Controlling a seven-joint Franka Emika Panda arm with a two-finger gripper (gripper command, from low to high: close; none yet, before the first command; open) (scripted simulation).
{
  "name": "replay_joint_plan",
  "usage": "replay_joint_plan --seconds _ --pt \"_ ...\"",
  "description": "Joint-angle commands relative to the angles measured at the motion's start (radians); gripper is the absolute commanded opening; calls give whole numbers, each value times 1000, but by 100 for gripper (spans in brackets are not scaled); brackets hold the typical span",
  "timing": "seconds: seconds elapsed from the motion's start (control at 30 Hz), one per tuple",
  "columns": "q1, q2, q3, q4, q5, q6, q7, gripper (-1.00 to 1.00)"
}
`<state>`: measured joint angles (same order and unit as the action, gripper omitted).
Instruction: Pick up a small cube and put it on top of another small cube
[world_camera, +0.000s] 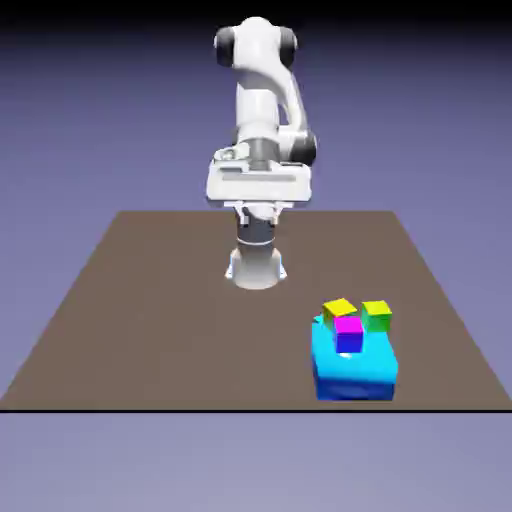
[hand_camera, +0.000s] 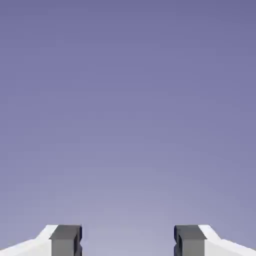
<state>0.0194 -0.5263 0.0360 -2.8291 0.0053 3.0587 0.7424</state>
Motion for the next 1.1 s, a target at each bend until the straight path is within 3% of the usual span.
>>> replay_joint_plan --seconds 0.0,0.47,1.07 --pt "6 36 30 -16 4 18 1 0" --pt "90 528 434 -231 64 261 16 0" --pt "90 528 434 -231 64 261 16 0"
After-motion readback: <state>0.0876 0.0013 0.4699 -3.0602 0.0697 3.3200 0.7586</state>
